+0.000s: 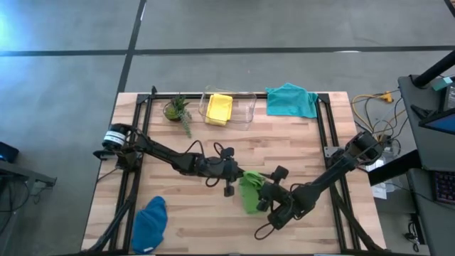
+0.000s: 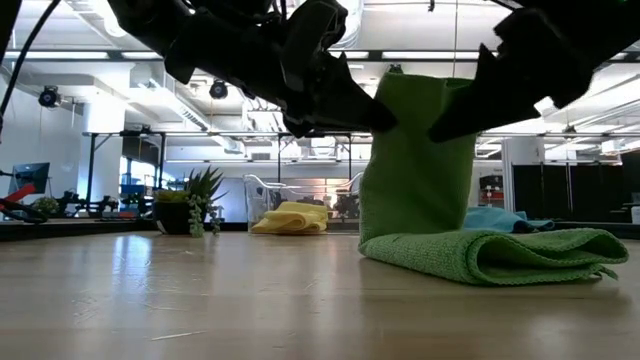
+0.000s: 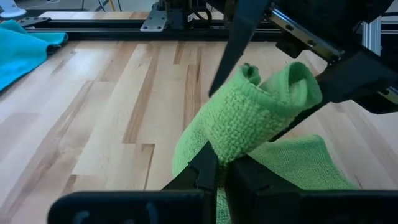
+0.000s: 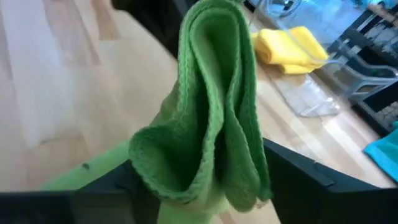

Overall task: Fold microfiber towels
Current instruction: Fold the green towel

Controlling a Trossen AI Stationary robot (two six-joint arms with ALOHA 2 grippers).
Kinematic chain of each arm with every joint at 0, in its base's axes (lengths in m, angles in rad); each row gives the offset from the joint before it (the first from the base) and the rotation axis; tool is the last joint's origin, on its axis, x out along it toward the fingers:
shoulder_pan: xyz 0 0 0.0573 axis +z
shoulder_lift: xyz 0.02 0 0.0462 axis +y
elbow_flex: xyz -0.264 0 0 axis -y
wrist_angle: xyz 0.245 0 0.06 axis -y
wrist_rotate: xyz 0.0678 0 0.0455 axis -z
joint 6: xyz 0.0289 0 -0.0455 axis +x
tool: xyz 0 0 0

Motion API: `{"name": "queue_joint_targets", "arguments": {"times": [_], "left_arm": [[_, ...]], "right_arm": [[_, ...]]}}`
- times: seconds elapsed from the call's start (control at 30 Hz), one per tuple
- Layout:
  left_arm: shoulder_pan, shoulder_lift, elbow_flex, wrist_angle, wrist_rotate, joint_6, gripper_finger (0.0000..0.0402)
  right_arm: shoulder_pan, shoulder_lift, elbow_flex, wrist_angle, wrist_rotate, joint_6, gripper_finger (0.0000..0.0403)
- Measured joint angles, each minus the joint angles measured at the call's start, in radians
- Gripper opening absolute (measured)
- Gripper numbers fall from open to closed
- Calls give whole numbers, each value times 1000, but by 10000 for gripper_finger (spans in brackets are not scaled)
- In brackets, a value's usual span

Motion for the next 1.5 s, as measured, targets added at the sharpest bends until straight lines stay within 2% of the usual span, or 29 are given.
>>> {"name": "queue_joint_targets", "arguments": {"times": [0.23,0.37,0.63,0.77,1.03,1.5], "left_arm": [[0,0,-4,0,0,41,0],[0,0,-11,0,0,104,0],[0,0,-14,0,0,118,0],[0,0,-13,0,1,203,0],[30,0,-11,1,-5,271,0],[138,0,-10,10,-52,370,0]], "right_arm": [[2,-1,-6,-30,-90,0,167],[6,-14,-6,-57,-94,0,126],[7,-57,-7,-96,-92,-15,45],[5,-68,-7,-102,-90,-77,16],[-29,-104,-15,-150,-88,-116,10],[-197,-210,-95,-164,-94,-136,9]]}}
